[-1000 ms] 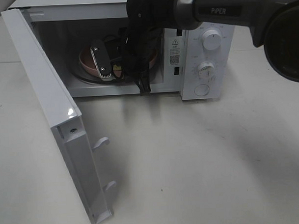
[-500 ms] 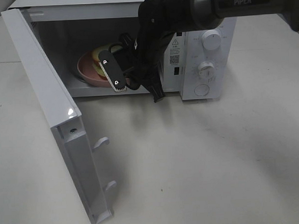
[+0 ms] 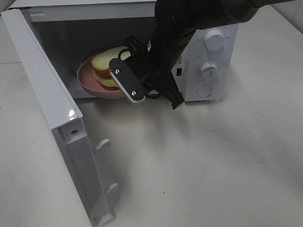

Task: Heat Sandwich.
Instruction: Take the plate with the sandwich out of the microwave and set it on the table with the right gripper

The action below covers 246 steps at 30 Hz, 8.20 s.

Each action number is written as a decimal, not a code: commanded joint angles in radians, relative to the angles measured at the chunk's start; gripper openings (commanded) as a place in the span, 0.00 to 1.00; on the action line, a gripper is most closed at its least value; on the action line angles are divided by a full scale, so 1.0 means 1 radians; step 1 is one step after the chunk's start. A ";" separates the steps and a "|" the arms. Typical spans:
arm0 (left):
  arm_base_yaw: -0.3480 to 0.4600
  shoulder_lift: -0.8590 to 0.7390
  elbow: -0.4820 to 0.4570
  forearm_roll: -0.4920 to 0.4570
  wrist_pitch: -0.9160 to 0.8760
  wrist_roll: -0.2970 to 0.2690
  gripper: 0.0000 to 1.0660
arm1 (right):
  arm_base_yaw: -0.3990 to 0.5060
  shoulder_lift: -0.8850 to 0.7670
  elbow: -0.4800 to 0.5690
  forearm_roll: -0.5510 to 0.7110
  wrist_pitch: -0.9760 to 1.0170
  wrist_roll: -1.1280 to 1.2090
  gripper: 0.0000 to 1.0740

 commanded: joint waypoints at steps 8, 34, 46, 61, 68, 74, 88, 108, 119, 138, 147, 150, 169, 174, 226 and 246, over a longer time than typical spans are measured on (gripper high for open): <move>0.001 -0.029 0.002 -0.006 -0.011 0.000 0.92 | 0.032 -0.117 0.133 0.013 -0.057 -0.029 0.00; 0.001 -0.029 0.002 -0.006 -0.011 0.000 0.92 | 0.035 -0.479 0.554 0.014 -0.120 0.002 0.00; 0.001 -0.029 0.002 -0.006 -0.011 0.000 0.92 | 0.035 -0.686 0.738 0.014 -0.120 0.046 0.00; 0.001 -0.029 0.002 -0.006 -0.011 0.000 0.92 | 0.035 -1.016 0.958 0.007 -0.069 0.133 0.00; 0.001 -0.029 0.002 -0.006 -0.011 0.000 0.92 | 0.035 -1.134 1.023 0.006 -0.018 0.163 0.00; 0.001 -0.029 0.002 -0.006 -0.011 0.000 0.92 | 0.035 -1.215 1.044 -0.045 0.050 0.238 0.00; 0.001 -0.029 0.002 -0.006 -0.011 0.000 0.92 | 0.035 -1.270 1.044 -0.342 0.161 0.775 0.00; 0.001 -0.029 0.002 -0.006 -0.011 0.000 0.92 | 0.035 -1.270 1.044 -0.558 0.365 1.373 0.00; 0.001 -0.029 0.002 -0.006 -0.011 0.000 0.92 | 0.035 -1.161 1.044 -0.644 0.397 1.721 0.00; 0.001 -0.029 0.002 -0.006 -0.011 0.000 0.92 | 0.035 -0.777 0.948 -0.727 0.377 2.274 0.00; 0.001 -0.029 0.002 -0.006 -0.011 0.000 0.92 | 0.032 -0.616 0.873 -0.724 0.384 2.372 0.00; 0.001 -0.029 0.002 -0.006 -0.011 0.000 0.92 | 0.032 -0.581 0.855 -0.736 0.383 2.372 0.00; 0.001 -0.029 0.002 -0.006 -0.011 0.000 0.92 | -0.144 -0.426 0.800 -0.831 0.322 2.418 0.00; 0.001 -0.029 0.002 -0.006 -0.011 0.000 0.92 | -0.164 -0.392 0.800 -0.860 0.305 2.429 0.00; 0.001 -0.029 0.002 -0.006 -0.011 0.000 0.92 | -0.201 -0.309 0.800 -0.831 0.188 2.476 0.49; 0.001 -0.029 0.002 -0.006 -0.011 0.000 0.92 | -0.201 -0.735 0.800 -0.348 0.193 1.890 0.77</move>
